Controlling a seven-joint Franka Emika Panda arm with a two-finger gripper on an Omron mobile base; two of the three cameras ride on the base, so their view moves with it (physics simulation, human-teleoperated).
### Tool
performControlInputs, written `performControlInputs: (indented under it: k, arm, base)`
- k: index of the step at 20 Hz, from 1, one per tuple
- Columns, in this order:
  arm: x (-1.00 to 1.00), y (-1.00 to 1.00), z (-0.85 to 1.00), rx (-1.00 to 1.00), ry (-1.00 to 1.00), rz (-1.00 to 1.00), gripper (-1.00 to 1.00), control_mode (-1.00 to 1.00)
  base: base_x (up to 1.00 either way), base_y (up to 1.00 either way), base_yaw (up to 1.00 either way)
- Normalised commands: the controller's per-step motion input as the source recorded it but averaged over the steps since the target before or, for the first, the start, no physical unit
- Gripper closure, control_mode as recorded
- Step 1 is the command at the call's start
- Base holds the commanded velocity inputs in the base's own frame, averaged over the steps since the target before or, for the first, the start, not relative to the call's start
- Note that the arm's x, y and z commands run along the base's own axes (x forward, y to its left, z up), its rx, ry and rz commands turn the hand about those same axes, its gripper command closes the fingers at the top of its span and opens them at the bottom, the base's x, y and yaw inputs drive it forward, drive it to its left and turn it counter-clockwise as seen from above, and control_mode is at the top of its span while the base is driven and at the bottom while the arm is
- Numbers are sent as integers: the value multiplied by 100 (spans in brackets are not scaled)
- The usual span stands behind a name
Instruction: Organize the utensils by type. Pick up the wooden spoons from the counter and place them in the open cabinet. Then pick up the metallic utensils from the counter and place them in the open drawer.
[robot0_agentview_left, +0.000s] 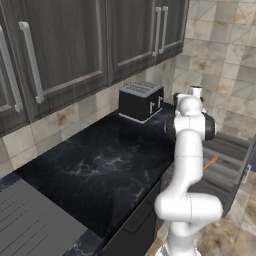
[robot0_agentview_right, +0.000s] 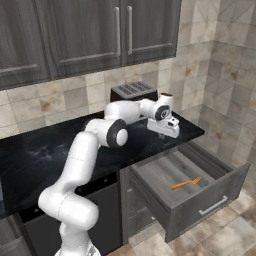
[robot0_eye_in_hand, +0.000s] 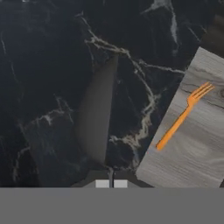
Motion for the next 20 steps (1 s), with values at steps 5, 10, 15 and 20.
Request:
performControlInputs:
  k: [5,10,15,20]
  arm:
    - [-14,-93,-18,0,0,-26,100,-100]
    - [-2,-97,-16,0,0,-26,100,-100]
    - [1,-78,-30,1,2,-16,100,-100]
    - [0,-24,-41,1,7,-5,100,-100]
  base:
    - [0,0,0]
    - [0,0,0]
    - [0,0,0]
    - [0,0,0]
